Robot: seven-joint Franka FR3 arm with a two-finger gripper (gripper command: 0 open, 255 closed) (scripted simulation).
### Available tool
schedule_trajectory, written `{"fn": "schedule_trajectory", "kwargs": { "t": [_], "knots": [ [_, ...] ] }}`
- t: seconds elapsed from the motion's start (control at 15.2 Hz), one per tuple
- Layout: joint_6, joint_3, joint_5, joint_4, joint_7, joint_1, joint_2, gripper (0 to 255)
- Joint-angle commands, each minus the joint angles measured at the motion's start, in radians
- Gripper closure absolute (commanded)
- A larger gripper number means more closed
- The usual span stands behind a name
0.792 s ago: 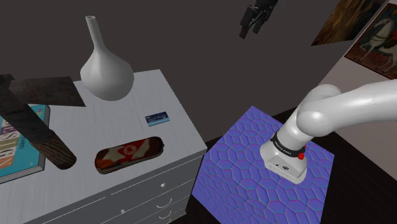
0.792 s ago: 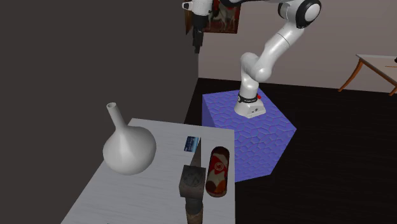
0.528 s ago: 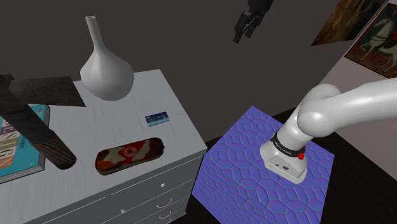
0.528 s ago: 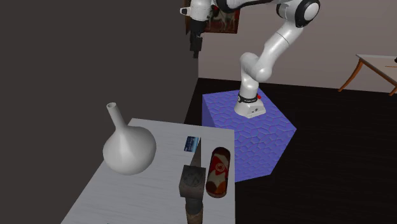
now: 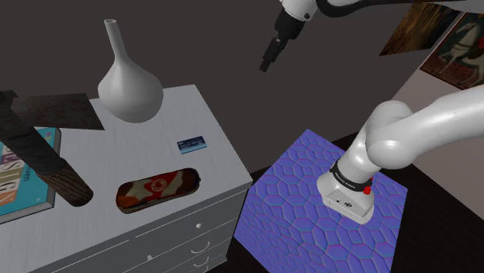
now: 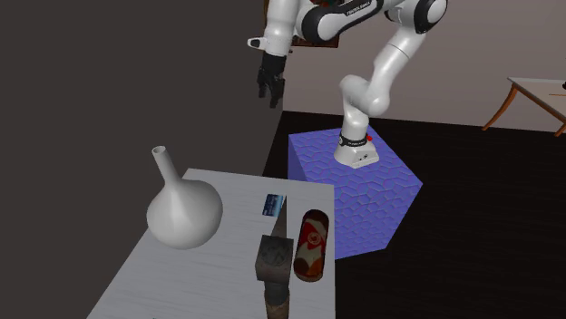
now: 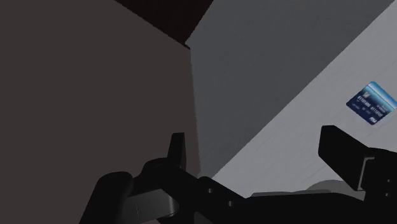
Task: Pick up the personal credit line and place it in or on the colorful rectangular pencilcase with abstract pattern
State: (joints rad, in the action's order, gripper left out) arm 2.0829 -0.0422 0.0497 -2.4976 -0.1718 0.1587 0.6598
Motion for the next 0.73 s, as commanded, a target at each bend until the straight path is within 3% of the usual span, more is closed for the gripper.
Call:
{"fn": "schedule_trajectory", "kwargs": {
  "t": [0.0,0.66],
  "knots": [
    [0.087,-0.007,0.027,-0.016,-0.055,0.04,-0.05,0],
    [0.432,-0.056,0.216,-0.057,-0.378,0.274,-0.269,0]
  ]
}}
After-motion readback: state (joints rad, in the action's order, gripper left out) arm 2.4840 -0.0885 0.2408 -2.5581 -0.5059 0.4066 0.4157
